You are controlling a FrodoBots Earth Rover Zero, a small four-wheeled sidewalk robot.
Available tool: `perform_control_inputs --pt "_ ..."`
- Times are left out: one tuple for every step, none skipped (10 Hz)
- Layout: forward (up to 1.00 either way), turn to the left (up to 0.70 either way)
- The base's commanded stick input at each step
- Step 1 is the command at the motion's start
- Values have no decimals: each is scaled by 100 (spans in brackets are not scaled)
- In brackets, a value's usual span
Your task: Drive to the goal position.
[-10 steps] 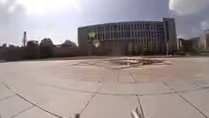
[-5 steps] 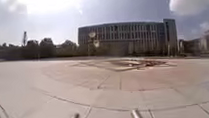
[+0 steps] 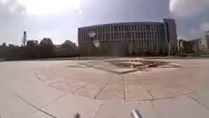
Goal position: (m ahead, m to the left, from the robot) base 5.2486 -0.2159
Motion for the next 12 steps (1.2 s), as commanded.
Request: perform_control_inputs --pt "70 5" --pt "70 5" --pt "70 5" --pt "70 5" --pt "70 5" --pt "70 5" --pt "70 5" --pt "70 5" --pt "70 5" --pt "70 5" --pt "70 5" --pt "70 5"
